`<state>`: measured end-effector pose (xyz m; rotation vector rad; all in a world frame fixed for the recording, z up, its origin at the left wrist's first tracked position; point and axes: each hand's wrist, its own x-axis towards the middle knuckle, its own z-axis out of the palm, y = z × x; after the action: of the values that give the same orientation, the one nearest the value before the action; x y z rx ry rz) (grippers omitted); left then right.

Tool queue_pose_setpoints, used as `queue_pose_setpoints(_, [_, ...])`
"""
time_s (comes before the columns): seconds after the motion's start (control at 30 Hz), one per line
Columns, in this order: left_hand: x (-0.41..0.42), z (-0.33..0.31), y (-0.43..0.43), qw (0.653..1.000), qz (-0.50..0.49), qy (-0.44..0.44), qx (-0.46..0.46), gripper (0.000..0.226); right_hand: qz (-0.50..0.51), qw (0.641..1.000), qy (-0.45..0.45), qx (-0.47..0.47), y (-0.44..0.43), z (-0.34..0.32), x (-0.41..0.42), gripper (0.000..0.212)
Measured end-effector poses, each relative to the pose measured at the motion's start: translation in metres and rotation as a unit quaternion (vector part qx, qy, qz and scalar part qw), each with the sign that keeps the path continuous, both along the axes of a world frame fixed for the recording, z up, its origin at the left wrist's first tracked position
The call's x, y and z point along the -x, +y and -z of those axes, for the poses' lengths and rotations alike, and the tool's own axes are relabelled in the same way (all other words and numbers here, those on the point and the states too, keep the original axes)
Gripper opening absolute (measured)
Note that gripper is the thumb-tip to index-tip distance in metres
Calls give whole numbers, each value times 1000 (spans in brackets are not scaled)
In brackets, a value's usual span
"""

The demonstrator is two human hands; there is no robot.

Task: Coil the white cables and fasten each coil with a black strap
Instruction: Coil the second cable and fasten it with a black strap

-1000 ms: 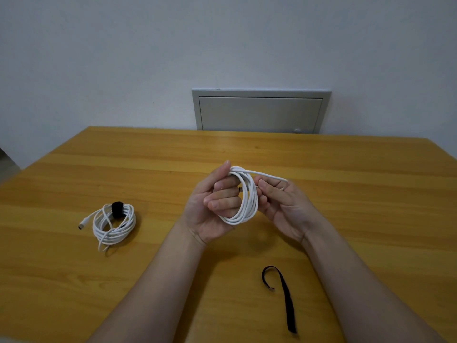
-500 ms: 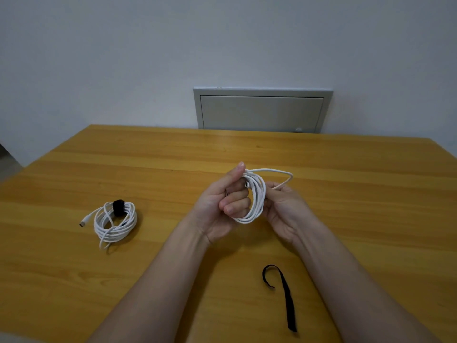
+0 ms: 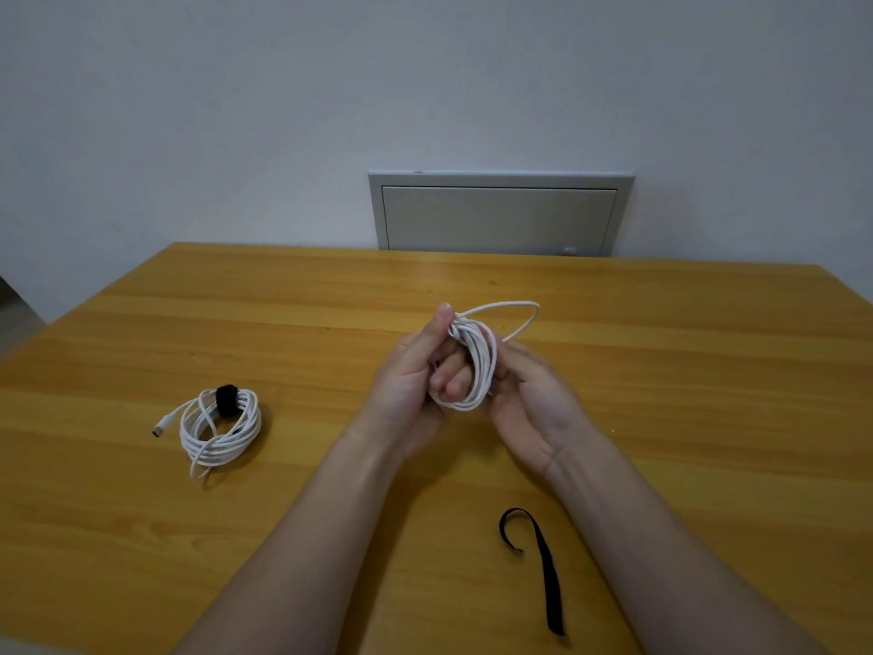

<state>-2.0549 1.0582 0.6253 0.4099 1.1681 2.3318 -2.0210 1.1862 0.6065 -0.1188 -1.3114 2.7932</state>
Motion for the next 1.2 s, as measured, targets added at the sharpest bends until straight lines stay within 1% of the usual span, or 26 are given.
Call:
queue_pose_setpoints(0.03, [-2,-1,3,999,-19,28,36,51,7,1000,0,-19,-1,0,1,33])
queue_pose_setpoints(0.1, [-4,-1,7,994,-55,60,80,45,8,1000,1,-30,-4,-4,-2,29])
queue_pose_setpoints(0.2, [-3,0,8,984,-108,71,124,41,-20,1000,9,-17,-5,-9,-7,31])
queue_pose_setpoints(0.3, [-2,5,6,969,-149,91,173,36,-55,997,11,-49,-6,-10,-10,31])
queue_pose_setpoints(0.4, [-3,7,5,957,-162,125,208,38,-64,993,18,-93,-9,-6,-9,32])
queue_pose_setpoints(0.47, [-4,4,4,952,-168,134,218,25,-55,991,32,-115,-9,-4,-8,33])
queue_pose_setpoints(0.57, [-3,6,4,948,-176,146,221,22,-51,989,48,-133,-8,-5,-9,43])
queue_pose_setpoints(0.63, [-4,6,6,950,-186,145,205,23,-51,989,55,-124,-8,-5,-9,49])
queue_pose_setpoints(0.73, [-5,5,8,950,-212,137,186,26,-34,992,64,-103,-8,-3,-6,46])
queue_pose_setpoints(0.8, [-6,3,8,957,-212,123,157,23,-25,989,78,-121,-8,-1,-4,41])
queue_pose_setpoints(0.83, [-5,4,7,962,-204,111,141,25,-9,988,75,-136,-9,0,-3,42])
queue_pose_setpoints(0.87, [-4,4,6,967,-198,97,131,28,22,985,59,-163,-10,2,-2,50])
queue_pose_setpoints(0.9, [-3,4,5,970,-195,82,123,27,66,976,31,-204,-11,4,-1,62])
queue_pose_setpoints(0.93, [-4,3,4,971,-193,73,119,27,116,959,2,-259,-12,5,-1,68])
queue_pose_setpoints(0.97, [-3,3,4,972,-187,75,120,29,159,936,-15,-314,-11,6,-2,66])
queue_pose_setpoints(1.0, [-4,2,5,972,-179,82,126,30,180,916,-8,-358,-11,6,-3,60])
queue_pose_setpoints(1.07, [-7,2,6,972,-172,95,130,30,182,896,34,-405,-10,6,-5,52])
queue_pose_setpoints(1.13, [-6,3,6,972,-173,99,126,29,208,869,49,-447,-10,2,-8,43])
queue_pose_setpoints(1.2, [-6,3,5,969,-177,109,131,31,258,814,52,-518,-11,0,-10,38])
